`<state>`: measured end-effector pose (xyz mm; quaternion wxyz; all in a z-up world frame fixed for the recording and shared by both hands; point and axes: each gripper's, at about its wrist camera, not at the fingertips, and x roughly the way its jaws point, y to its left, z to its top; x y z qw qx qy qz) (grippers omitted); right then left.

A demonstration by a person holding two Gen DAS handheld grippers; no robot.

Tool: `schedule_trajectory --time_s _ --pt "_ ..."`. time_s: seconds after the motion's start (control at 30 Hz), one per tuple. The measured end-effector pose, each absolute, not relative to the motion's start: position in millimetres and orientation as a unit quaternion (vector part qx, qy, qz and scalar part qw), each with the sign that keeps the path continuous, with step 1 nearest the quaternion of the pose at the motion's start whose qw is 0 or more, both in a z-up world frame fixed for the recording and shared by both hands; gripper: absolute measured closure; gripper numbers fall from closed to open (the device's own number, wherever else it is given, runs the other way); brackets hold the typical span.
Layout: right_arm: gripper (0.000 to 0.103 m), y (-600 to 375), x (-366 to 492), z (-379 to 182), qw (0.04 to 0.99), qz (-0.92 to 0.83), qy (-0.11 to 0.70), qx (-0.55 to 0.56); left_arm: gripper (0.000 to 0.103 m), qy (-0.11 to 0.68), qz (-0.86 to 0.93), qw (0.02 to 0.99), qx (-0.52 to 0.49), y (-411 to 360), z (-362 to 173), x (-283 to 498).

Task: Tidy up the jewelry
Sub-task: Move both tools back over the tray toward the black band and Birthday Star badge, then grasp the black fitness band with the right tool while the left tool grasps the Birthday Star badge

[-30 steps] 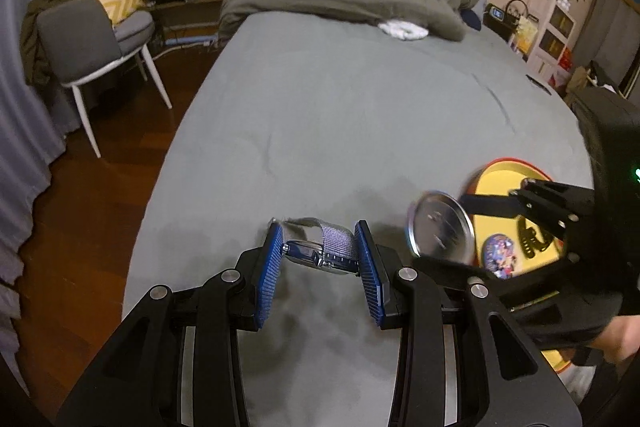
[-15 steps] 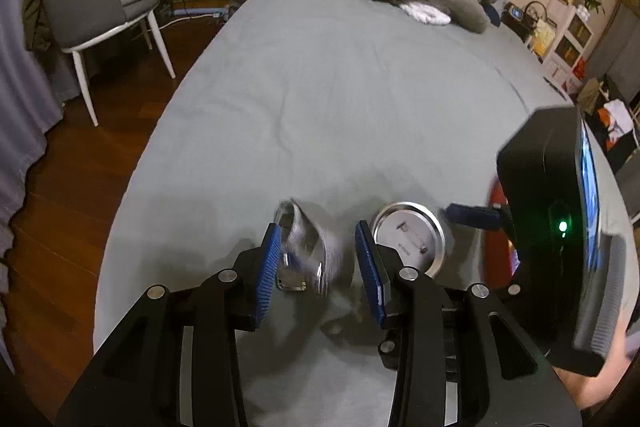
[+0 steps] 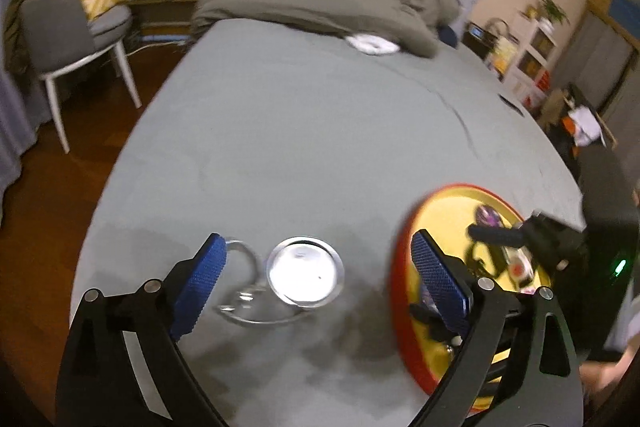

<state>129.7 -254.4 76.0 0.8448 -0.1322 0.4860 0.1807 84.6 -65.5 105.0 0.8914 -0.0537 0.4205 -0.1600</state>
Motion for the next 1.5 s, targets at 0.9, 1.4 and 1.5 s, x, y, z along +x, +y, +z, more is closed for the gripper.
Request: schedule_trajectory --time_s 0.9,1.4,1.5 --pt "0.016 -419 125 39 0.849 0.121 0.514 0.006 0.01 0.458 -0.268 0.827 0.187 -257 23 56" --pt "0.041 -429 132 17 0.836 0.112 0.536 0.01 0.007 0.493 -0.262 0.809 0.183 -257 -2 64" --pt "0.044 -426 132 17 0.836 0.11 0.537 0.003 0.006 0.492 -0.264 0.81 0.179 -257 -3 68"
